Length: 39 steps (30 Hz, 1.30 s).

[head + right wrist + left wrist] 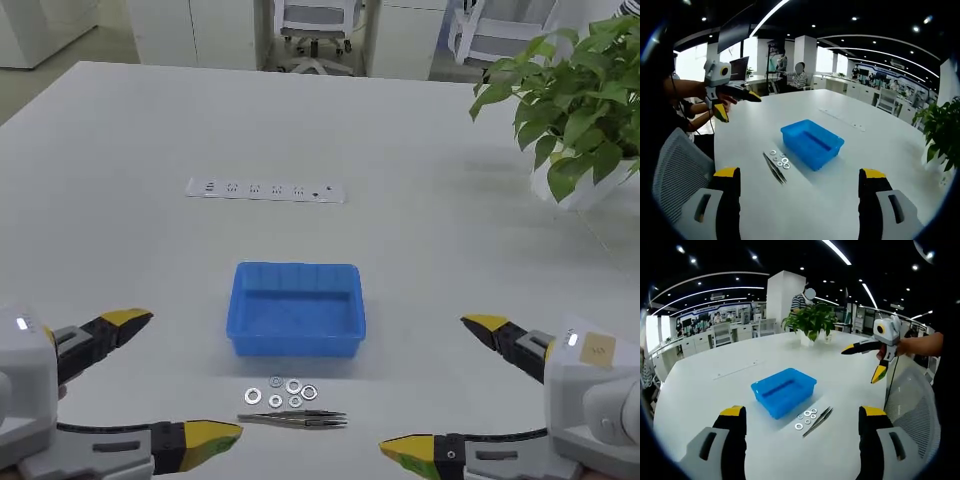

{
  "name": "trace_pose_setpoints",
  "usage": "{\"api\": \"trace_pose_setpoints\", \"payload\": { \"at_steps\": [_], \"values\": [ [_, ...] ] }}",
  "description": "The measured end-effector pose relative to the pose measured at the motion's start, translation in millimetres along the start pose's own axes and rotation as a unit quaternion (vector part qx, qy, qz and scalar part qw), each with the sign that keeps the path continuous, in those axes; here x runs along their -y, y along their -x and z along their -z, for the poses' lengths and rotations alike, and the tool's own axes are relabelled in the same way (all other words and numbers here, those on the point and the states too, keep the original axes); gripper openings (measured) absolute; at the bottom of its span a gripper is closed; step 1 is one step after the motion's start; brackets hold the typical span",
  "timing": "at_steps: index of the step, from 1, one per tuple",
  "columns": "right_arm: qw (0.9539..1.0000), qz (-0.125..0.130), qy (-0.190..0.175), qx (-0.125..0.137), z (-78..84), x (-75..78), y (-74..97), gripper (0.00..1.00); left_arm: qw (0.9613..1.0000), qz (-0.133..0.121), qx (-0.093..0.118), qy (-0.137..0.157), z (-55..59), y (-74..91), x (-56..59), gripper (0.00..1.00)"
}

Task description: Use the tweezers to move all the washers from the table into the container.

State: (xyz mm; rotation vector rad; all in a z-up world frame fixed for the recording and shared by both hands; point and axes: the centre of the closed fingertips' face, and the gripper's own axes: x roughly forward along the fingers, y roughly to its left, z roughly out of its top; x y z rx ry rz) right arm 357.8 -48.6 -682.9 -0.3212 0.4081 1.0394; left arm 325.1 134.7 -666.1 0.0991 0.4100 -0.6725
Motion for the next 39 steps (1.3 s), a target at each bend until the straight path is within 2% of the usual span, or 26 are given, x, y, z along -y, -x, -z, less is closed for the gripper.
{"api": "trace_pose_setpoints", "payload": {
  "at_steps": [39],
  "values": [
    [1.0000,-0.001,0.001,0.005,-0.7,1.0,2.1,1.00,1.0000,0.005,0.000,-0.006,0.0,-2.8,1.0,0.99]
  ]
}}
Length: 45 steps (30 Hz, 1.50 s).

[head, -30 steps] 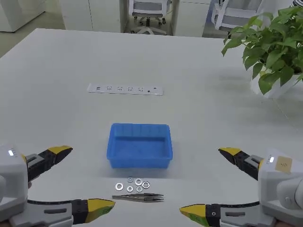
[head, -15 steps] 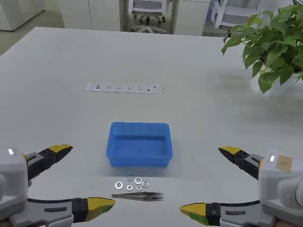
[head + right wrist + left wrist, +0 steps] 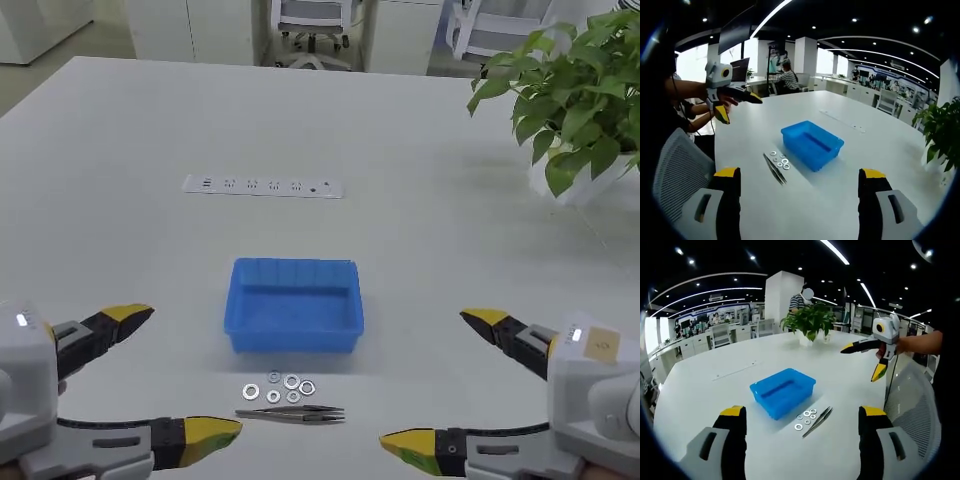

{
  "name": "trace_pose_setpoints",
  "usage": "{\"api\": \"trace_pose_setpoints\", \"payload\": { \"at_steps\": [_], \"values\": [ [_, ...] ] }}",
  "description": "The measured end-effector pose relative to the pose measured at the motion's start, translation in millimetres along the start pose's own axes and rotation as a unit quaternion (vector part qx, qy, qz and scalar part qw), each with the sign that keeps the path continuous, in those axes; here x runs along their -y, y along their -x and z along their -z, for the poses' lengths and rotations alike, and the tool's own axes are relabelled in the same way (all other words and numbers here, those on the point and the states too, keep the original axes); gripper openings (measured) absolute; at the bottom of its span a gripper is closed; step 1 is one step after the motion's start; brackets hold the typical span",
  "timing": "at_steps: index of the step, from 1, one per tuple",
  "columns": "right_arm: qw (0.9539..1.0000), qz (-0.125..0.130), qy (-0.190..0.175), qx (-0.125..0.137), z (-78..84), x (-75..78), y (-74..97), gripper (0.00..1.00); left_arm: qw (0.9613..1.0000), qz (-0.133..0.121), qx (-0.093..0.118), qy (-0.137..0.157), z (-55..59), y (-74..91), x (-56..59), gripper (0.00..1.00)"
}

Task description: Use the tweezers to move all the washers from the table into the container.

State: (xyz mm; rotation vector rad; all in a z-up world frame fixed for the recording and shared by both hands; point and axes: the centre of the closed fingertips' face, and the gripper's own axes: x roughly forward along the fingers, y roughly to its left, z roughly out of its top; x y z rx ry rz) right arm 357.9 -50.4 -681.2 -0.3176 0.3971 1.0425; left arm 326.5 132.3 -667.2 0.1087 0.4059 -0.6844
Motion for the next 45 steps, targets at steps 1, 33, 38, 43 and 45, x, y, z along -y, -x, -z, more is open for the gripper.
{"api": "trace_pose_setpoints", "payload": {
  "at_steps": [1,33,38,43,45],
  "values": [
    [1.0000,0.000,0.000,0.000,0.1,0.0,0.0,1.00,1.0000,0.001,-0.001,-0.001,0.3,-0.1,0.2,0.99],
    [0.9985,-0.040,0.034,-0.016,-1.2,6.0,-3.2,0.91,0.9995,0.021,-0.014,-0.020,-1.6,-5.0,-4.1,0.90],
    [0.9972,-0.054,0.048,-0.020,-4.0,7.2,-6.5,0.88,0.9989,0.030,-0.023,-0.029,-0.8,-6.3,-6.8,0.87],
    [0.9944,-0.076,0.070,-0.025,-7.1,7.1,-11.4,0.84,0.9973,0.045,-0.034,-0.047,0.3,-9.1,-7.7,0.82],
    [0.9929,-0.085,0.079,-0.029,-6.8,6.0,-13.0,0.80,0.9966,0.050,-0.039,-0.052,1.1,-10.5,-7.6,0.79]
  ]
}}
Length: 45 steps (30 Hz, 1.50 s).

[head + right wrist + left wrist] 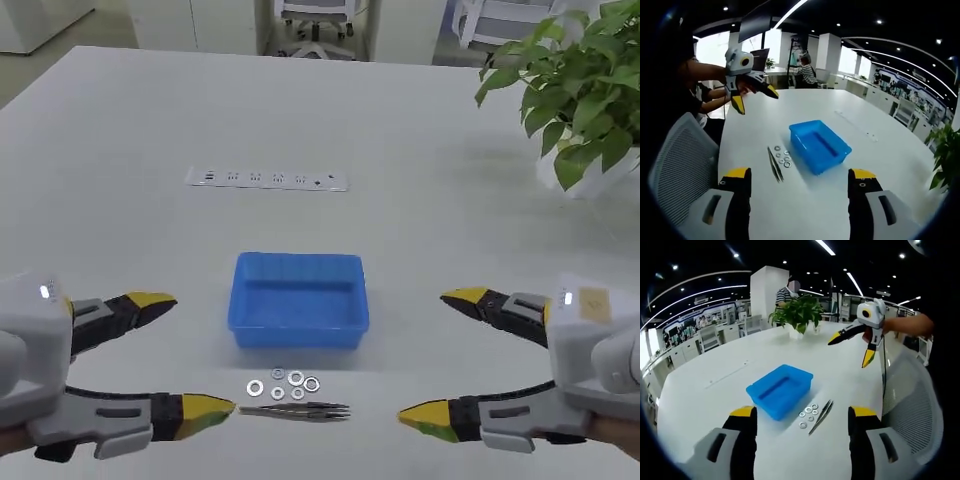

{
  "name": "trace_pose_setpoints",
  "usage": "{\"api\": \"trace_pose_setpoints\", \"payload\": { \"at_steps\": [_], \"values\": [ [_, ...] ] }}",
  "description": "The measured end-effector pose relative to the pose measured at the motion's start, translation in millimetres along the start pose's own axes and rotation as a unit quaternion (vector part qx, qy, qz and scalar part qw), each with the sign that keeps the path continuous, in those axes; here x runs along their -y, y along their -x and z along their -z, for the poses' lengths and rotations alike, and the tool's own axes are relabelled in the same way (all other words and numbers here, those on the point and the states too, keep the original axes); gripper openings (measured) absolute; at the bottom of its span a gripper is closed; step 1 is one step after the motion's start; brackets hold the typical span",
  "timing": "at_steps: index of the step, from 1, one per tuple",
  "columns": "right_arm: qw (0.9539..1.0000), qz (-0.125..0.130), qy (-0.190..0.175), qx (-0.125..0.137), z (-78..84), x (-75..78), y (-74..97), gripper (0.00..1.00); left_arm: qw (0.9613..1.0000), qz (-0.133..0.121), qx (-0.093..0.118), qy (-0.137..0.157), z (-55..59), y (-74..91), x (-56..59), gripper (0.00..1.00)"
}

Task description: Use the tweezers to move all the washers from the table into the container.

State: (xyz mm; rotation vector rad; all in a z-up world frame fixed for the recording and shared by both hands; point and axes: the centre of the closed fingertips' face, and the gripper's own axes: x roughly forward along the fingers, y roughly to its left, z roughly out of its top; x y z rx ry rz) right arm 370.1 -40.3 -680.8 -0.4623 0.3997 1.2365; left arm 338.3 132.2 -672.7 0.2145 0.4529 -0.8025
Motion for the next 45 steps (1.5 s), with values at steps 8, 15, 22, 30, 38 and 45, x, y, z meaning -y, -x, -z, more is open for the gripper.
{"api": "trace_pose_setpoints", "payload": {
  "at_steps": [8,15,22,30,38,45],
  "values": [
    [0.9978,-0.047,0.045,-0.015,1.8,-9.7,-11.1,0.65,0.9987,0.030,-0.030,-0.027,11.0,-7.6,3.7,0.62],
    [0.9928,-0.079,0.084,-0.030,5.3,-17.3,-21.0,0.55,0.9951,0.056,-0.062,-0.052,25.6,-14.2,8.4,0.51],
    [0.9860,-0.108,0.120,-0.043,8.8,-23.1,-30.8,0.46,0.9913,0.075,-0.081,-0.071,34.7,-21.1,10.4,0.40],
    [0.9764,-0.140,0.152,-0.065,16.4,-31.1,-44.9,0.38,0.9861,0.097,-0.104,-0.086,45.6,-32.0,15.7,0.32],
    [0.9694,-0.161,0.167,-0.079,21.4,-35.1,-58.0,0.33,0.9802,0.122,-0.122,-0.097,54.4,-44.3,23.2,0.28],
    [0.9645,-0.180,0.172,-0.089,26.4,-41.1,-70.2,0.29,0.9757,0.135,-0.136,-0.106,63.3,-53.9,25.5,0.25]
  ]
}}
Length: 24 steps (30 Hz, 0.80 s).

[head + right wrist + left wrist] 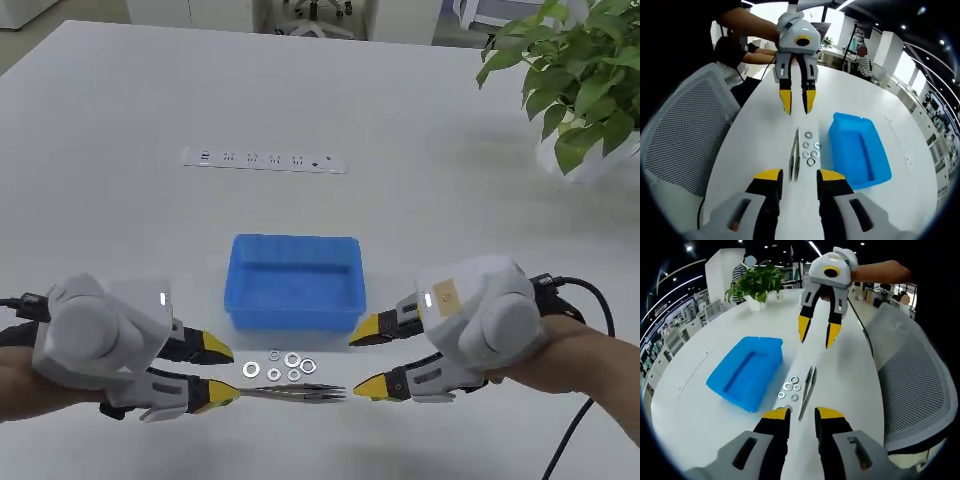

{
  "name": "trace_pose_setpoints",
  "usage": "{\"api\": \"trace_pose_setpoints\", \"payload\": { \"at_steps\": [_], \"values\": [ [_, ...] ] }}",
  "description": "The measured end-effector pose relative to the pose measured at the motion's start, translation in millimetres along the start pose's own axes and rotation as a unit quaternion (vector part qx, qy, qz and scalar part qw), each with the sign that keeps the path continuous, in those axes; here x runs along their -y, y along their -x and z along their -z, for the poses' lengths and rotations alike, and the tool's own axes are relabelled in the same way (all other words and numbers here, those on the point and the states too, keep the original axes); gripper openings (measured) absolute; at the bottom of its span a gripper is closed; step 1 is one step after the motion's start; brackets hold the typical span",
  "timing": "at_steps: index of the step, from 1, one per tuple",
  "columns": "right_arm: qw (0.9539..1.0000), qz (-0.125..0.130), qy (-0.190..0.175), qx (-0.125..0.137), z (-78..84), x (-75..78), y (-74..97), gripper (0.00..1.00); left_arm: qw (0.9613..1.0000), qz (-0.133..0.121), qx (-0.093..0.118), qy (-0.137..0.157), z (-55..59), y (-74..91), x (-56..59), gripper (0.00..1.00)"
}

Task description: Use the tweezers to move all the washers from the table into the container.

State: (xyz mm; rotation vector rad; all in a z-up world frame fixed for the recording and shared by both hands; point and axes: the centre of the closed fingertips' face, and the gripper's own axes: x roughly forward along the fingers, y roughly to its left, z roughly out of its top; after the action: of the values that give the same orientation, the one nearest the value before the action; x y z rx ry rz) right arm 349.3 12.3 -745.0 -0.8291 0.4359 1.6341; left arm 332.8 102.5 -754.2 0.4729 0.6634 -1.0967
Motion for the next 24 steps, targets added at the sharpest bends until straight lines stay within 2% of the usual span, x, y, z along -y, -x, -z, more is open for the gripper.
{"api": "trace_pose_setpoints", "payload": {
  "at_steps": [10,19,24],
  "values": [
    [0.9996,-0.024,0.003,-0.014,4.0,-4.4,-19.8,0.24,0.9996,0.013,-0.023,-0.012,9.5,-13.3,-1.8,0.20],
    [0.9989,-0.033,-0.003,-0.032,11.7,-4.0,-36.1,0.20,0.9983,0.024,-0.048,-0.023,17.2,-24.7,-2.7,0.15],
    [0.9987,-0.038,-0.003,-0.034,12.4,-6.0,-43.7,0.18,0.9971,0.030,-0.062,-0.031,20.2,-29.3,-1.9,0.13]
  ]
}}
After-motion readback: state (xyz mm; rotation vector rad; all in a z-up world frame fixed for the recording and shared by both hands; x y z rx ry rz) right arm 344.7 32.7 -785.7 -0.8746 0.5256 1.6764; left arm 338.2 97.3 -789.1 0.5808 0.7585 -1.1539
